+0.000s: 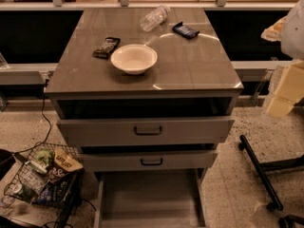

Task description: Place rxbar blueberry into bottom drawer

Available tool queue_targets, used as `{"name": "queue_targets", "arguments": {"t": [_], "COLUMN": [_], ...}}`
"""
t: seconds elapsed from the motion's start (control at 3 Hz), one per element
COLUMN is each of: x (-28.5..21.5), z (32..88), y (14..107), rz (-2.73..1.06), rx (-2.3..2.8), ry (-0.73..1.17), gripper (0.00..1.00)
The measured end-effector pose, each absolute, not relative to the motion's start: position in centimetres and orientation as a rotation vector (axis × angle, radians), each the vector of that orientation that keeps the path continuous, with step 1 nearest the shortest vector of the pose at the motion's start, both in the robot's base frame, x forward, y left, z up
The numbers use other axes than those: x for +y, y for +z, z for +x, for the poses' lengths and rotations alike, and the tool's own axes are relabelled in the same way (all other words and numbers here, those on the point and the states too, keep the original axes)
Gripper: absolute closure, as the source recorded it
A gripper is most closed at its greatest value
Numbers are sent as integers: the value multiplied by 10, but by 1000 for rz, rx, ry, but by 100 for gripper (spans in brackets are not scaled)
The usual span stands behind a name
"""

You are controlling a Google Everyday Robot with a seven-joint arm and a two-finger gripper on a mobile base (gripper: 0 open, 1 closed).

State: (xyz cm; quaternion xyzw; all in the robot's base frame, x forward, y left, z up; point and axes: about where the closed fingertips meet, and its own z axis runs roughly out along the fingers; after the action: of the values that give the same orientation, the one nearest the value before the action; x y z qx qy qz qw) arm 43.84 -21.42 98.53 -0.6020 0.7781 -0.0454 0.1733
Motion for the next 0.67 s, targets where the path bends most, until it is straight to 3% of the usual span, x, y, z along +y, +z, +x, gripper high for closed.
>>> {"name": "queue_targets", "arguments": {"t": [0.67], "x": [-222], "z": [464], "y": [995], "rz": [-1623], "rx": [2172], "ry": [-144], "gripper": [0]}}
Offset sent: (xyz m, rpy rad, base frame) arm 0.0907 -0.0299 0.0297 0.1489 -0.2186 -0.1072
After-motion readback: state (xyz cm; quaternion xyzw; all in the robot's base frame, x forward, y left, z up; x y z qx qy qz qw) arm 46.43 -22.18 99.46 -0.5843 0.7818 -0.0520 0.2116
